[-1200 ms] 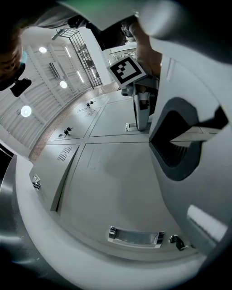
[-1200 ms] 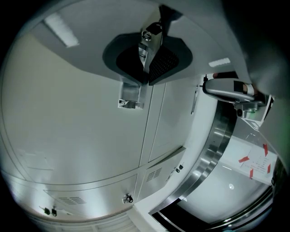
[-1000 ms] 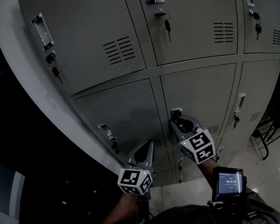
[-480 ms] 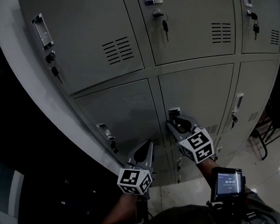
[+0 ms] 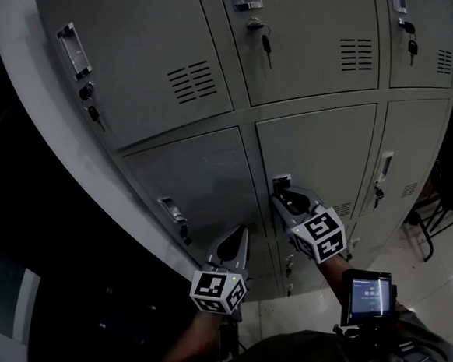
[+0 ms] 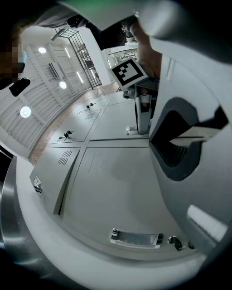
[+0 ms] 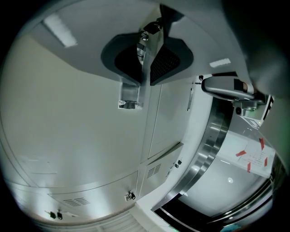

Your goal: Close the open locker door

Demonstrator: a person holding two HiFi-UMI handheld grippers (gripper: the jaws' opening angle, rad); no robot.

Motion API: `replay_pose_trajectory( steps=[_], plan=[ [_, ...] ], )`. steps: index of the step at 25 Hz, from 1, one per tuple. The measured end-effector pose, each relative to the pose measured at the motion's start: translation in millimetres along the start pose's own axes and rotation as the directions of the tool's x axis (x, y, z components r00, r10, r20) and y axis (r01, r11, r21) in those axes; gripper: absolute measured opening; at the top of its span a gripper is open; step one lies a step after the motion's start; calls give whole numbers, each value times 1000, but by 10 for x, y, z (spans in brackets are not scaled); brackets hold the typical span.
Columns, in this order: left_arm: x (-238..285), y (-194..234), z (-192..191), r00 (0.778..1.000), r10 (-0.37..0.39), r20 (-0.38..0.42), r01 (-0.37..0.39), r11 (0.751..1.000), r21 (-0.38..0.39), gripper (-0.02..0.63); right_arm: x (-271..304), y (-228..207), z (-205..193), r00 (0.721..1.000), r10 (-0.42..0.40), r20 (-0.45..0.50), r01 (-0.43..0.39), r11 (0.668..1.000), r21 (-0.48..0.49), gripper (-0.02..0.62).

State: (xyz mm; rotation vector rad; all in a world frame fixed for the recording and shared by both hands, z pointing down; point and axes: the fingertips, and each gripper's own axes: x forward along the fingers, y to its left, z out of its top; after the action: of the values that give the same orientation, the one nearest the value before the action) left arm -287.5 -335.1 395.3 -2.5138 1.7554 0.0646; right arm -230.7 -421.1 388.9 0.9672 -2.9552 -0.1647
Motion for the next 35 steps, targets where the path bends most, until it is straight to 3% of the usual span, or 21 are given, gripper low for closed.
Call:
replay_pose_trajectory(
  steps=[23, 35],
  plan=[
    [-14, -8, -18, 1000, 14, -4, -14, 1000, 4, 0, -63, 12, 23, 998, -1, 61, 0, 1000, 9, 28],
    [-1, 2, -5, 1000, 3, 2, -3, 1000, -1, 0, 14, -42, 16, 996, -89, 31, 90, 996, -23, 32]
  ],
)
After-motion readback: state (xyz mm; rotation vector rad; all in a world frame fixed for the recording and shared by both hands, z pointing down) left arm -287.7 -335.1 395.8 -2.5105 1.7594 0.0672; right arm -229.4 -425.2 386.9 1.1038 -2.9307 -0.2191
